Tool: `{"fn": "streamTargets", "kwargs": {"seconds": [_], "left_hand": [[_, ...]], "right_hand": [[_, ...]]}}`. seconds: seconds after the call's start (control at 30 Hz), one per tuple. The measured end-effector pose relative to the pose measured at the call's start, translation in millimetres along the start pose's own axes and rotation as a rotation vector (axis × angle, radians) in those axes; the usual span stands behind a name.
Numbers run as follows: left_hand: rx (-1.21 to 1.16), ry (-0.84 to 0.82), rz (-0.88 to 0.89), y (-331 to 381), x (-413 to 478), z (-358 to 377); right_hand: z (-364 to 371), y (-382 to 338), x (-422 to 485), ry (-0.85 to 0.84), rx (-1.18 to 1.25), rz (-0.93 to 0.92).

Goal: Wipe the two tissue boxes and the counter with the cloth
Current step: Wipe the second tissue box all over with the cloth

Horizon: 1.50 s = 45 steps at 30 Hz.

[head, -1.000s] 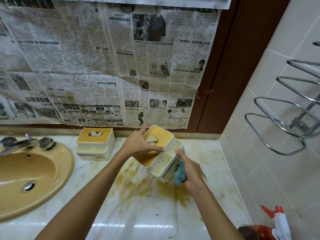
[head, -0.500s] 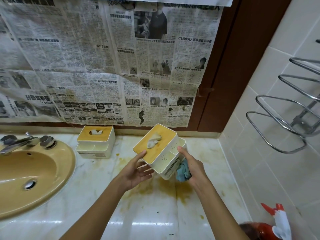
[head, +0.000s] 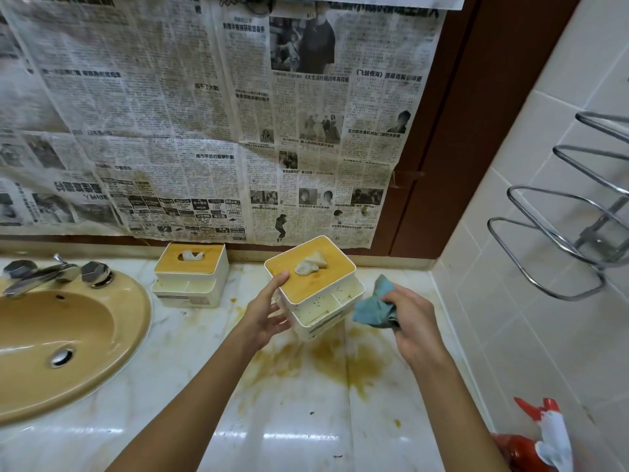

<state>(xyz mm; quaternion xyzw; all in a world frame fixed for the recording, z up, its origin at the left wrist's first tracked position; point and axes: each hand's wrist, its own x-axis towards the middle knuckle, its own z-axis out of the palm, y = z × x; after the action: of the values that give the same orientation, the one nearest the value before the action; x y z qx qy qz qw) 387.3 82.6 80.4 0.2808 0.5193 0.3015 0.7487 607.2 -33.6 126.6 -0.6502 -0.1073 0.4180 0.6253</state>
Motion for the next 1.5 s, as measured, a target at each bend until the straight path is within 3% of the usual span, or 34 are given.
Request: {"fn": "streamTargets", "kwargs": {"seconds": [0.23,0.5,0.63,0.87,1.23,1.5], "left_hand": [[0.066,0.007,0.093,0.9,-2.6,13.8],[0.148,0.062,0.148,3.5,-1.9,3.2],[0.182,0.041,0.147,5.8,-4.0,0.7],[0.211,-0.021,0.202,12.0,-9.3,-5.5],[0.327,-0.07,0.27,12.0,-5.0,-15.8],[0.305,-0.056,0.205,15.7,-3.0,-10.8]], "right_hand": [[30.5,4.3,13.7,0.144,-0.297,-0.012],[32.0,-18.4,9.6,-0.331,0.305,0.53],[33.8,-30.5,7.9,-0.427,0.301,0.654],[40.9,-35.9,16.9,-0.401,0.215,0.799],[48.1,0.2,0.8,-0.279,-0.085,0.683],[40.7,7.1,6.2,-0.3,-0.045,0.457]]}}
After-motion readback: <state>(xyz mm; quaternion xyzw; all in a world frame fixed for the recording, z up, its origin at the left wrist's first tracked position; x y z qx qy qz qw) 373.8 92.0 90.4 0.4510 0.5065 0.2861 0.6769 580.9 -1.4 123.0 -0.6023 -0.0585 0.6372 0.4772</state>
